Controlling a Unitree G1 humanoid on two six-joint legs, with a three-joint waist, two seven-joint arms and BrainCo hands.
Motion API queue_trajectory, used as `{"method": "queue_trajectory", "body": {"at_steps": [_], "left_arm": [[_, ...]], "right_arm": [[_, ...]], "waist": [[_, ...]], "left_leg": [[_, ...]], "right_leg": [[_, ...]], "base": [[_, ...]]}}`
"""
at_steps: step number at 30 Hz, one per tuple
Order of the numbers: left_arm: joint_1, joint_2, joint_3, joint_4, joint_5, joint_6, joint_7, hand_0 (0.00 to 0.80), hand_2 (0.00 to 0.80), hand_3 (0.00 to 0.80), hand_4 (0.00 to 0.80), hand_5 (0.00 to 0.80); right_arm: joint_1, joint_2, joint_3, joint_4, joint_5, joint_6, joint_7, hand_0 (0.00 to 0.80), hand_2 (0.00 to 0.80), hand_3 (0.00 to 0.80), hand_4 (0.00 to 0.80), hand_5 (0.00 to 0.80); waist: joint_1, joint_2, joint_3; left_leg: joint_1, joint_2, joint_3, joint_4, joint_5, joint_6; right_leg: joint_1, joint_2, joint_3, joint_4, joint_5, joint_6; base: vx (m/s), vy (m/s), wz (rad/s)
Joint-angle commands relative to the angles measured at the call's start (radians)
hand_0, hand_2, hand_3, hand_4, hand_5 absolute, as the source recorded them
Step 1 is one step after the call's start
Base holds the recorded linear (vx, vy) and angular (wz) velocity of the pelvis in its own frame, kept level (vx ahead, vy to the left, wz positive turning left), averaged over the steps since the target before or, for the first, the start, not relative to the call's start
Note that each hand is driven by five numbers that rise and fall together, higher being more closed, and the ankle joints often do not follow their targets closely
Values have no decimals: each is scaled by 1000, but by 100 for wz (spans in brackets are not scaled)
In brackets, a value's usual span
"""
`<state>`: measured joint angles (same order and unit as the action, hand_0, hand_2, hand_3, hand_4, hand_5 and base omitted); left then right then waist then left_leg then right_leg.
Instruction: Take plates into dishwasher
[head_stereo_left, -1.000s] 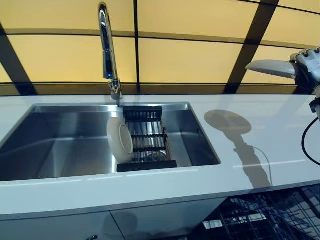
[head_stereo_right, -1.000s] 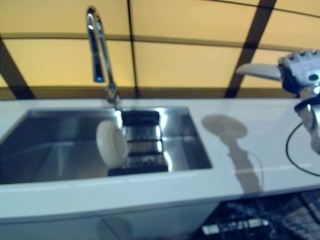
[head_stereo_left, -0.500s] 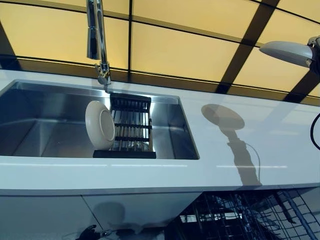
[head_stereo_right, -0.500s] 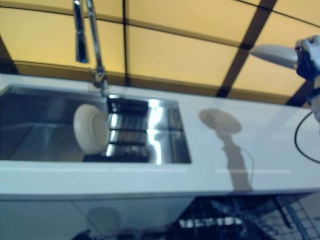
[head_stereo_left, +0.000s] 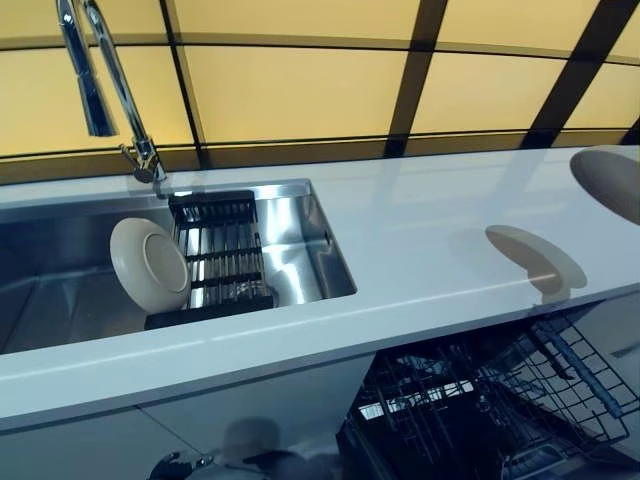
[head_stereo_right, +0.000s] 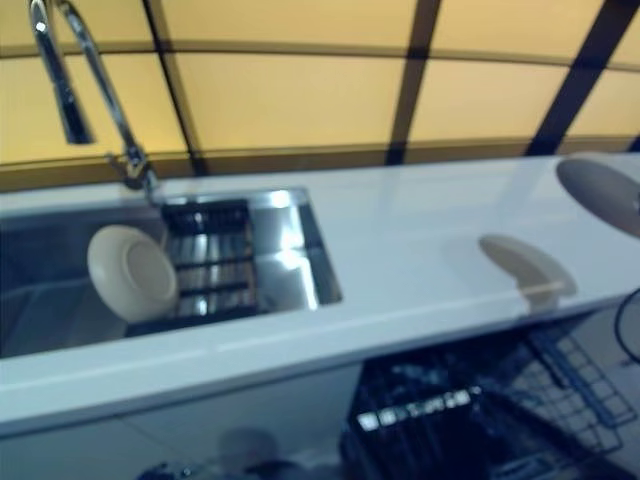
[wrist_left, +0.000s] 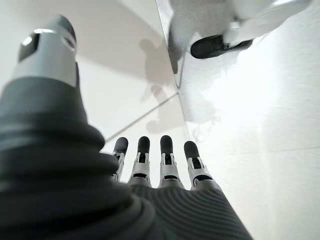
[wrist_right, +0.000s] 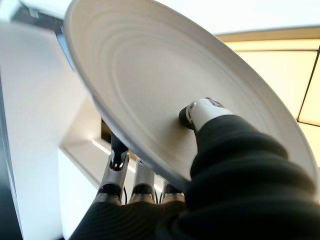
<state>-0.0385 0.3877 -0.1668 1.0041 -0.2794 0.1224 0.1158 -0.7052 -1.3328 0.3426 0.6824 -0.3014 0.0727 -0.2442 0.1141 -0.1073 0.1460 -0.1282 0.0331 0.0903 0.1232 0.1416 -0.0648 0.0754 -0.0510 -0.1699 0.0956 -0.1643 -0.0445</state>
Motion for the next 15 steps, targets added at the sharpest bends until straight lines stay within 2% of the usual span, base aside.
{"method": "queue_trajectory", "body": {"at_steps": [1,2,3,7,9,15], "left_arm": [[-10,-25,3,-37,1,-27,-10,0,0,0,0,0],[-17,-22,-6,-31,-7,-29,-10,0,0,0,0,0],[-27,-20,-20,-31,-5,-26,-15,0,0,0,0,0],[-39,-16,-48,-57,26,-17,-10,0,0,0,0,0],[-45,-3,-52,-41,-1,-23,9,0,0,0,0,0],[-15,11,-16,-19,-3,-19,1,0,0,0,0,0]], "right_arm": [[66,-34,-145,-40,8,5,7,800,800,800,800,800],[101,-28,-170,-37,16,-8,6,800,800,800,800,800],[161,-26,-219,-50,54,0,11,800,800,800,800,800],[329,-8,-364,-88,71,36,23,800,800,800,800,800],[346,12,-370,-78,83,28,29,800,800,800,800,800],[411,67,-409,-93,114,25,84,800,800,800,800,800]], "waist": [[-30,-47,-42],[-52,-19,-61],[-67,6,-73],[-68,7,-80],[-78,7,-76],[-92,13,-87]], "left_leg": [[8,-8,-5,230,-289,54],[74,9,5,75,-243,39],[123,6,22,-58,-196,30],[123,-21,6,-131,-151,26],[132,-28,5,-131,-158,33],[165,-39,20,-177,-157,46]], "right_leg": [[-8,-40,-8,11,89,104],[-24,-28,-28,12,84,114],[-23,-20,-51,16,75,118],[-26,-18,-74,-8,103,133],[-50,-19,-45,-10,118,141],[-44,-11,-29,-58,145,148]], "base": [[-68,158,4],[-55,163,-2],[-70,136,21],[-64,-1,50],[-47,1,-1],[9,10,1]]}}
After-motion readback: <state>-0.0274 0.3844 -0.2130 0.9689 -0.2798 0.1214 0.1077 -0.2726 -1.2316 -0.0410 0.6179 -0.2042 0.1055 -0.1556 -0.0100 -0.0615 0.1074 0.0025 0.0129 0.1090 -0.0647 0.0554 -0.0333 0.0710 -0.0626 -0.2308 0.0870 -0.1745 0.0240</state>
